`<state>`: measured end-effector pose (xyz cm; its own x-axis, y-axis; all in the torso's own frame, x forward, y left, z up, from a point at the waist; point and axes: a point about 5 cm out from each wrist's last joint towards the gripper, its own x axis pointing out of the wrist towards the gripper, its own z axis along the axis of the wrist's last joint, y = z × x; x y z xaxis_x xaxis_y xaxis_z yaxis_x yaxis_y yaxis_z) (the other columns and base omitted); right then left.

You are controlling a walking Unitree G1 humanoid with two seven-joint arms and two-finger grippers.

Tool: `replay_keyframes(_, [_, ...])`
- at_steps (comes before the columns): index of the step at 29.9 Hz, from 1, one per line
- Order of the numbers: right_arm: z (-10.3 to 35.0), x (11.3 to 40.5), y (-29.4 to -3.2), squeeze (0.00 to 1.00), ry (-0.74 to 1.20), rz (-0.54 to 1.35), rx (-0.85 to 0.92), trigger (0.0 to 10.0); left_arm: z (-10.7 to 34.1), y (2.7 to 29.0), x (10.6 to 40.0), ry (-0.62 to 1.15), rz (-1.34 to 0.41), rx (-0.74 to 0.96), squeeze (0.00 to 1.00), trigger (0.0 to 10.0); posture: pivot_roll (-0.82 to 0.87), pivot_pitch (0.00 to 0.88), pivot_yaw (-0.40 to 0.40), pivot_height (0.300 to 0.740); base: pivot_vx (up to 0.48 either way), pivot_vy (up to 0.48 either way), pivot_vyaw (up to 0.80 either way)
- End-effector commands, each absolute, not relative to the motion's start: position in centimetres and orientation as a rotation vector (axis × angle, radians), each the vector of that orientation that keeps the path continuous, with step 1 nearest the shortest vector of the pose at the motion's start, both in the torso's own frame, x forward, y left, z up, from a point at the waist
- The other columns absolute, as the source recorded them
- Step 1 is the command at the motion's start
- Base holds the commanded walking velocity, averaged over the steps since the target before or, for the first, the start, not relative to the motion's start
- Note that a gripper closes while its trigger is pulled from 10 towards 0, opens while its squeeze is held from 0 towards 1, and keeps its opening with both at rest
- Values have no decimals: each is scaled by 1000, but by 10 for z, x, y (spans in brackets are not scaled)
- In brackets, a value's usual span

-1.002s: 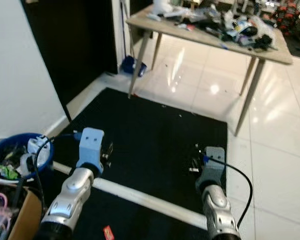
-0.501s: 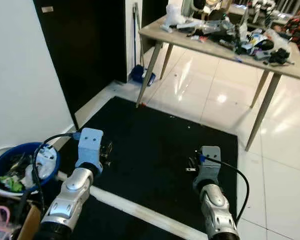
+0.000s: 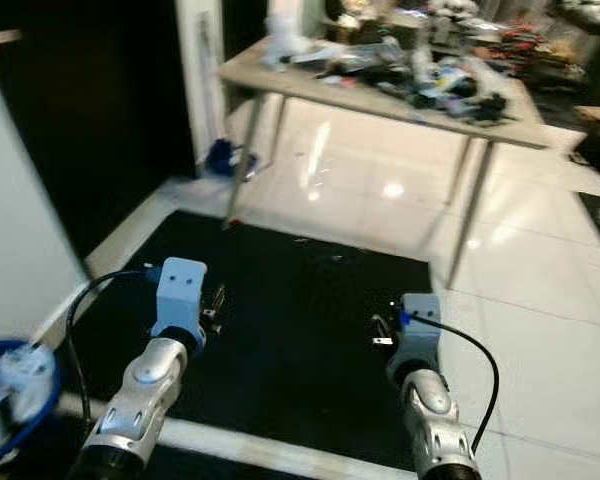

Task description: Picking trash to rubbish bin

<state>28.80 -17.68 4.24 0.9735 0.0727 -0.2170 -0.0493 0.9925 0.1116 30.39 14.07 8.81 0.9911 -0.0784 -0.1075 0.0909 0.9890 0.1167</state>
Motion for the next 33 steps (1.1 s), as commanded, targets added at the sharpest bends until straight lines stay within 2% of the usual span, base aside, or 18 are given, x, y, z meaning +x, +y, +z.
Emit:
replay_keyframes(1, [38,285,-175,0,238,60,118,10000,85,142,302,115,-85,129,0,10000,-17,36,-87,740,277,0,0])
replay_keyframes(33, [41,292,-170,0,232,79,104,10000,89,138,307,100,-88,123,0,10000,-12,53,-95,740,280,0,0])
